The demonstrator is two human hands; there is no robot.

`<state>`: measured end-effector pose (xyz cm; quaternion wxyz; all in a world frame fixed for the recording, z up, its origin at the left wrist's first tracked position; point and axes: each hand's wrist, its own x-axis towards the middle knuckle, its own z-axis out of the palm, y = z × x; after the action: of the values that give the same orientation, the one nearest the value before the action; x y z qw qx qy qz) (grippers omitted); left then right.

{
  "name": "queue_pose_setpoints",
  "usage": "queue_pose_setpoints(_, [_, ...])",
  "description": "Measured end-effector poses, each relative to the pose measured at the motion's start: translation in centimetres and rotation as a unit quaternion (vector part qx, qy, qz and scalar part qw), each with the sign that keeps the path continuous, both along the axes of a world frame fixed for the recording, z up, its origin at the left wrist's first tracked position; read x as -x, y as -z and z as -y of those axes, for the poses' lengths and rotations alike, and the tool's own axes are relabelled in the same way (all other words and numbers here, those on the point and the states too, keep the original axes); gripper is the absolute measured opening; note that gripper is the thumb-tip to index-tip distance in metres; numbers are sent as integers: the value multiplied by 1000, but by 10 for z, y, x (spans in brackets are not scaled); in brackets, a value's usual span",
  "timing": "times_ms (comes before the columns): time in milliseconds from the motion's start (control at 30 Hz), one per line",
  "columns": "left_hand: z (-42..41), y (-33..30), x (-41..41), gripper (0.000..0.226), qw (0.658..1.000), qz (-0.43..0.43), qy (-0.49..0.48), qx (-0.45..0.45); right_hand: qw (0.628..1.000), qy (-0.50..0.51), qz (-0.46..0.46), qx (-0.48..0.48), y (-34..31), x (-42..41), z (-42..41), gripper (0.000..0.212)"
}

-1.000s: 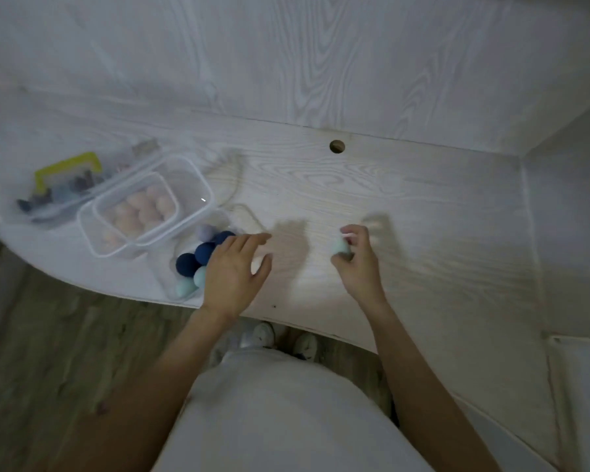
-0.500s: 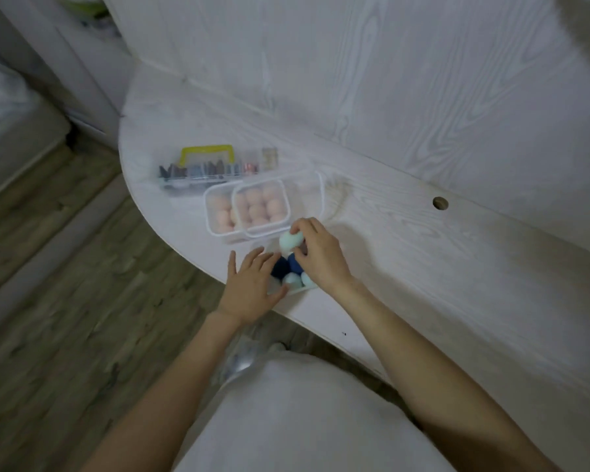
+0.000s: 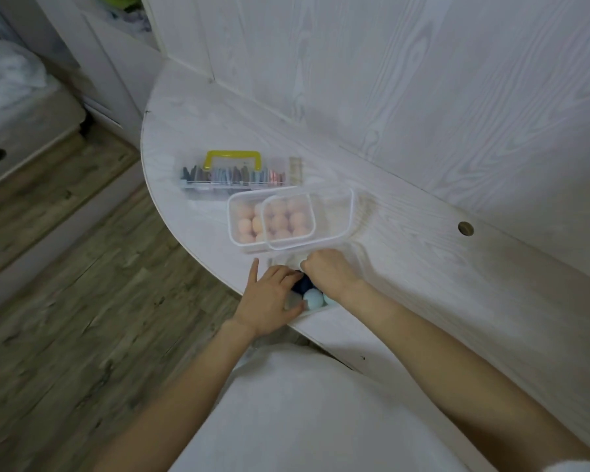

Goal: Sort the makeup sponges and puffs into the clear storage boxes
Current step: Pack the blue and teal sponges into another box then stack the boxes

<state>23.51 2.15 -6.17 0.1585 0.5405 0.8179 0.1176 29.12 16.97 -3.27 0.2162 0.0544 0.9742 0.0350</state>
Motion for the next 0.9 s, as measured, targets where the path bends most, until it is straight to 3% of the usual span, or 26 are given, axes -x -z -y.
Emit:
queue_pose_setpoints(67, [1, -2, 5, 75, 1000, 7, 8, -21, 999, 33, 21, 9, 5, 6, 3, 21])
queue_pose_setpoints(133, [5, -3, 10, 57, 995, 26, -10, -99, 995, 85, 15, 40, 10, 5, 4, 21])
queue_pose_setpoints(233, [14, -10, 22, 35, 955, 84, -138, -248, 960, 179, -127, 172, -5, -13, -6, 19])
queue_pose_setpoints(300, [17, -18, 31, 33, 923, 121, -220, -292, 888, 270, -272, 253, -28, -32, -14, 18])
queue_pose_setpoints(400, [11, -32, 46, 45, 897, 168, -282, -296, 763, 420, -408, 273, -51, -40, -29, 13])
queue_pose_setpoints(467, [3, -40, 56, 50, 889, 220, -304, -261, 700, 494, -413, 309, -55, -33, -42, 16])
queue_pose_setpoints(600, [-14, -55, 62, 47, 871, 361, -277, -185, 595, 541, -284, 522, -55, -26, -57, 48])
queue_pose_setpoints(767, [-8, -46, 48, 41, 792, 472, -321, -217, 566, 533, -287, 559, -63, -58, -45, 53])
queue_pose_setpoints(900, [12, -35, 24, 17, 837, 411, -283, -223, 598, 555, -279, 506, -43, -102, -30, 44])
